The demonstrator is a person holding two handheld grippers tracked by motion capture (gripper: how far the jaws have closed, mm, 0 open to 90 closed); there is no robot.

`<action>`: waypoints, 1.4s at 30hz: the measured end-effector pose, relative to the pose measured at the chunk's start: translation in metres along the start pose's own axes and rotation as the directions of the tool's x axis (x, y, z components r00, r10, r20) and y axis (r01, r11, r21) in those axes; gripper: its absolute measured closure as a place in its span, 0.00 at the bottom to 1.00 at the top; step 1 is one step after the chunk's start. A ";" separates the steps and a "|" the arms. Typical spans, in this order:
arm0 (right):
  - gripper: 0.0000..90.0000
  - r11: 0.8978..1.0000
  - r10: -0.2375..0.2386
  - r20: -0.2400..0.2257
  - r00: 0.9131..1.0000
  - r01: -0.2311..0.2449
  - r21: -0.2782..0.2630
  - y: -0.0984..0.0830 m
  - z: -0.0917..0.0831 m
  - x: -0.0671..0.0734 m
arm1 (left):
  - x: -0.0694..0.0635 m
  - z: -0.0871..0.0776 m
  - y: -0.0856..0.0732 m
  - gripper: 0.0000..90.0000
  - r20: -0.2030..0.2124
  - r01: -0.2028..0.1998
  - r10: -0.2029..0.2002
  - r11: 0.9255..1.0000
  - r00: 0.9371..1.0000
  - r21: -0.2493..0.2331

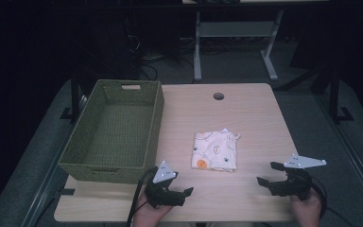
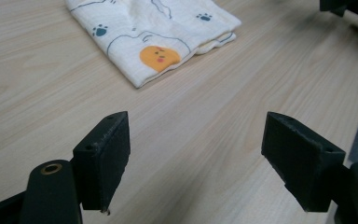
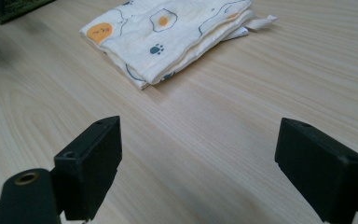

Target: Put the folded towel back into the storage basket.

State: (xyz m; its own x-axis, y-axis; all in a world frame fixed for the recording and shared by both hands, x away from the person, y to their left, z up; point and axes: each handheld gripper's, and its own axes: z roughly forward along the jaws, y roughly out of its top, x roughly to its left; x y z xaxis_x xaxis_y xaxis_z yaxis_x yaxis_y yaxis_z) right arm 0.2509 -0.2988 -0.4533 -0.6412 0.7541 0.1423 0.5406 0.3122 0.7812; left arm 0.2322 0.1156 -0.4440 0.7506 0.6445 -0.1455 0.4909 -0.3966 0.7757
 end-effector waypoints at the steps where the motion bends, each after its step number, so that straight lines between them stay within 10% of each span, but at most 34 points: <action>1: 0.16 1.000 0.008 -0.002 1.000 -0.008 0.000 0.000 0.000 0.000 | 0.000 0.000 0.000 0.27 0.000 0.000 0.000 1.000 1.000 0.000; 16: 0.16 0.999 -0.035 -0.026 0.999 0.035 0.003 0.001 0.004 0.019 | 0.001 -0.004 0.005 0.27 -0.046 -0.046 0.046 0.999 0.998 -0.006; 42: 0.16 1.000 -0.009 -0.017 1.000 0.009 -0.014 -0.002 0.003 0.015 | -0.007 0.017 0.051 0.26 0.028 -0.096 0.096 0.995 0.995 0.007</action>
State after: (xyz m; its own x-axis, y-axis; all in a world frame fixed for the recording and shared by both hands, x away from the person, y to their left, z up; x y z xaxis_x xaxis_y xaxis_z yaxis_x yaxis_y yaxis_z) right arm 0.2420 -0.2867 -0.4544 -0.6553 0.7412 0.1459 0.5272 0.3103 0.7910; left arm 0.2595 0.0796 -0.4137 0.8062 0.5852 -0.0874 0.4194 -0.4610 0.7821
